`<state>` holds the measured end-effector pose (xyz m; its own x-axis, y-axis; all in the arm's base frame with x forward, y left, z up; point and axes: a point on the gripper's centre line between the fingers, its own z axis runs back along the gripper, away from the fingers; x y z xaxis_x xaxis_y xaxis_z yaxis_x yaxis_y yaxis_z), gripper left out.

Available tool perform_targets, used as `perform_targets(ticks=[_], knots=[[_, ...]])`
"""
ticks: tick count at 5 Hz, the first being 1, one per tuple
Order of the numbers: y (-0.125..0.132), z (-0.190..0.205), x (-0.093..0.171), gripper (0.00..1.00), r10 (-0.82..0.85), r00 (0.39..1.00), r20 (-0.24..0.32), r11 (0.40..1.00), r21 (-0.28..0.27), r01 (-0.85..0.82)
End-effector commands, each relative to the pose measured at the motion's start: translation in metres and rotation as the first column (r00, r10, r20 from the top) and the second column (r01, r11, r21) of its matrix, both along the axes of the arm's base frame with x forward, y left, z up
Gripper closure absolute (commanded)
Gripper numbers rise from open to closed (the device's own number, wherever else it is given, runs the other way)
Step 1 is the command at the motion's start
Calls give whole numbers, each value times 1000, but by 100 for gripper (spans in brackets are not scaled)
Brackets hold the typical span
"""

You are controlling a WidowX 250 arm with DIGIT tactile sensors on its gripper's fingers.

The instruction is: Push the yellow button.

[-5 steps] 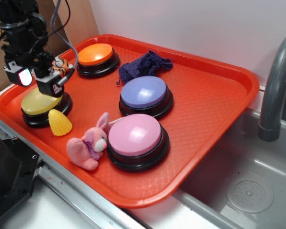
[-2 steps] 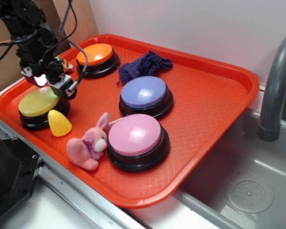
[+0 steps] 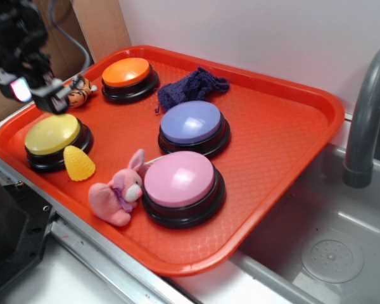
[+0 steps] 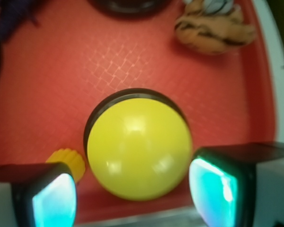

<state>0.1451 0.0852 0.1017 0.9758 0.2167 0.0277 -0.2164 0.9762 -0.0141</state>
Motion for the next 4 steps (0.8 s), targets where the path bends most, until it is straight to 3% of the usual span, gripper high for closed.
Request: perform_targets(ticks=[1, 4], knots=[[9, 26, 1, 0, 30, 999, 25, 1000, 0, -30], [10, 43, -14, 0, 20, 999, 31, 1000, 13, -21]])
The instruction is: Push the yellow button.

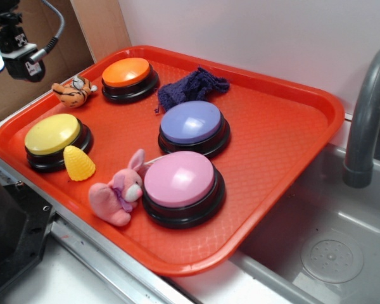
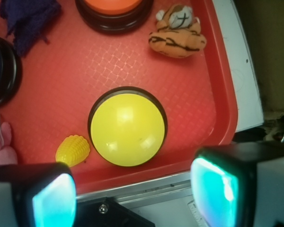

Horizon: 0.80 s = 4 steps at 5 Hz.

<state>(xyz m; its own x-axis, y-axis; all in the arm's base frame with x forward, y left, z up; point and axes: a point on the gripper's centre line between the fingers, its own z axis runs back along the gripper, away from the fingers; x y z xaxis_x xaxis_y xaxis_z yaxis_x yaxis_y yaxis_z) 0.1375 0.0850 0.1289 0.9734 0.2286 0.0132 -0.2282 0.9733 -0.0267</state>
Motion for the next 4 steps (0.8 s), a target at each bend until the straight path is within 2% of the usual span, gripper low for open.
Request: perform_targets(ticks=[1, 3, 4], knots=[[11, 21, -11, 0, 9, 999, 37, 1000, 21, -10], [12, 28, -15, 0, 20, 999, 30, 1000, 20, -21], [12, 32, -15, 0, 18, 999, 29, 999, 36, -19]])
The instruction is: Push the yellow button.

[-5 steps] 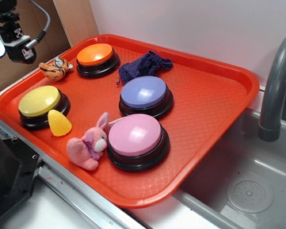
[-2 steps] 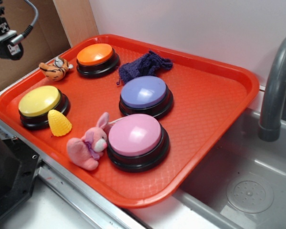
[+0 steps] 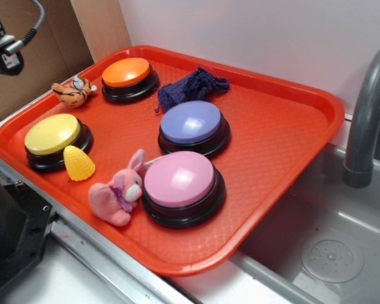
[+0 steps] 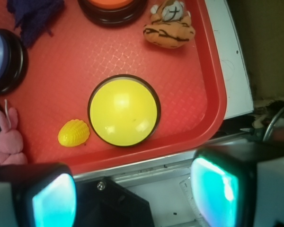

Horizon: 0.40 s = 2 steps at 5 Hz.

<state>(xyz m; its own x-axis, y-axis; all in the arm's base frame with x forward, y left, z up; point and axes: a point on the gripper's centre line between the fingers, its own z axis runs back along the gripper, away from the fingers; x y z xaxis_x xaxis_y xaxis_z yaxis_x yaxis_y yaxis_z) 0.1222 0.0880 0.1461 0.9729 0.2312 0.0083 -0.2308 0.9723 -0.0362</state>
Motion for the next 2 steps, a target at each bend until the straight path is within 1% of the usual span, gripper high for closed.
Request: perform_targets(ticks=[1, 2], knots=[[9, 16, -2, 0, 24, 999, 29, 999, 47, -25], [8, 20, -3, 0, 25, 999, 26, 998, 54, -27]])
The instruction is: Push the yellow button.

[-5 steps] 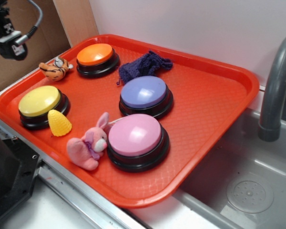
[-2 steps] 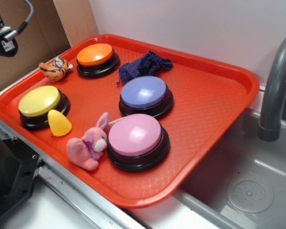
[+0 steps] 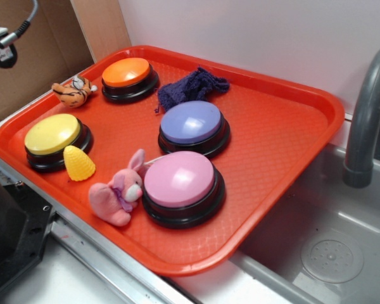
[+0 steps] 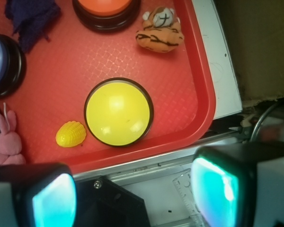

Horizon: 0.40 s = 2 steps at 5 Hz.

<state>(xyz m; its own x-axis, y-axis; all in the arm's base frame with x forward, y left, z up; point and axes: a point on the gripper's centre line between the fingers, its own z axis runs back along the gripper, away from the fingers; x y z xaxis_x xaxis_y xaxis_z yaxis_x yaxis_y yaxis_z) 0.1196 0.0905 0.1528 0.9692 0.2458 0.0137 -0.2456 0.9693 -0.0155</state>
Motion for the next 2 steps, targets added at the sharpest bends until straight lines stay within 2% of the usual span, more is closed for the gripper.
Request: perform_targets(ticks=[1, 2], knots=[[1, 16, 0, 0, 11, 1000, 29, 999, 44, -12], [1, 18, 2, 0, 6, 1000, 19, 999, 46, -6]])
